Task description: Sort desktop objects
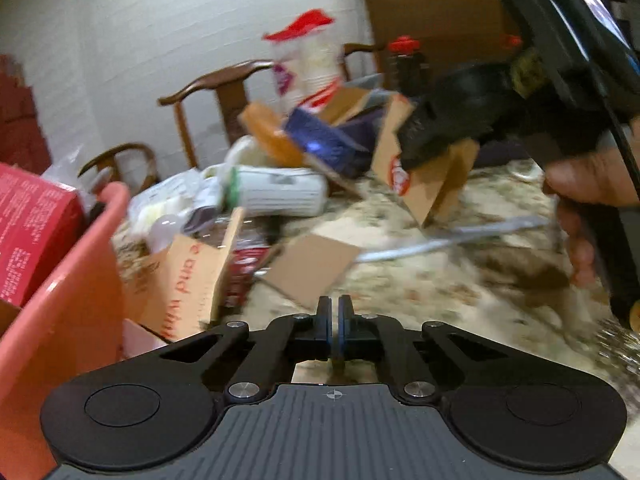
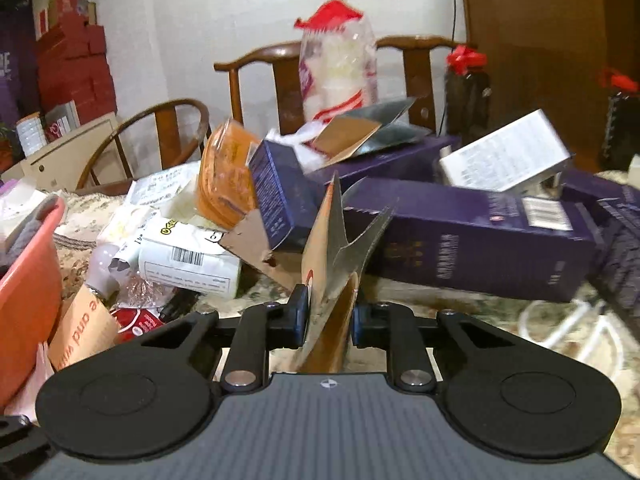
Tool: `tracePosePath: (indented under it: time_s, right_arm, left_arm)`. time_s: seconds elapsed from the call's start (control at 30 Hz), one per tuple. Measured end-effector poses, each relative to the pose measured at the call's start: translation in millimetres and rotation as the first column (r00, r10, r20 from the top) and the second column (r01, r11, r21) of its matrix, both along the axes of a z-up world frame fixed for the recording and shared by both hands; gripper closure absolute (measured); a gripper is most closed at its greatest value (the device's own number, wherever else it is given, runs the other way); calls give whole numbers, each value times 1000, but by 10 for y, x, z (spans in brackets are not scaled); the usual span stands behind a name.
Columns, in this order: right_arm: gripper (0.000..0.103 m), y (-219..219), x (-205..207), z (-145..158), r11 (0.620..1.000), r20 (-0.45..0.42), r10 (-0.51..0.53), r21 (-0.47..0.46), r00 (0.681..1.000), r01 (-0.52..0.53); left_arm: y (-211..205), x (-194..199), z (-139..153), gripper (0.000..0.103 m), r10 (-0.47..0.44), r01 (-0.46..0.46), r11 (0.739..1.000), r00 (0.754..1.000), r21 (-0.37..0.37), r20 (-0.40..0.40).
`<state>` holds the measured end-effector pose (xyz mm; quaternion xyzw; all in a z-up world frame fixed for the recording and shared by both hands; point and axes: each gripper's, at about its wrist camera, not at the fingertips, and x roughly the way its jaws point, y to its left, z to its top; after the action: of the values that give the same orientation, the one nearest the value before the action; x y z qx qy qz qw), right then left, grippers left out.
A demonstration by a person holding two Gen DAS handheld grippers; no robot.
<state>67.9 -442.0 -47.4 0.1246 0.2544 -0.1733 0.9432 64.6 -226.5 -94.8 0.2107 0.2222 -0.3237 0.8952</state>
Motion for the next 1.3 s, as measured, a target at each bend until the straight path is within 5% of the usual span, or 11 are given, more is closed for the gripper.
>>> tracePosePath:
  time_s: [0.2, 0.37, 0.47, 0.53, 0.87, 1.3]
  right_arm:
    - [80, 50, -408, 140, 998, 60, 14, -62, 998, -10]
    - [80, 111, -638, 253, 996, 100, 35, -88, 994, -26]
    - [80, 152, -724, 310, 995, 124, 42, -93, 991, -30]
    - [80, 201, -730, 322, 994, 140, 51, -105, 989, -36]
    - [79, 412, -509, 235, 985, 170, 153, -102, 973, -137]
    - [79, 474, -323, 261, 971, 196, 237, -69, 952, -228]
  left_arm:
    - [-95, -442, 22, 103, -82, 83, 997, 994, -8, 72]
    - [-47, -687, 41, 98, -64, 69, 997, 985, -25, 160]
    - [73, -689, 81, 52, 35, -29, 999, 964, -26, 265]
    - [162, -620, 98, 40, 89, -82, 996, 947, -37, 310]
    - [322, -94, 96, 39, 191, -180, 981, 968, -77, 160]
    - [92, 230, 36, 31, 208, -208, 978, 971, -14, 118]
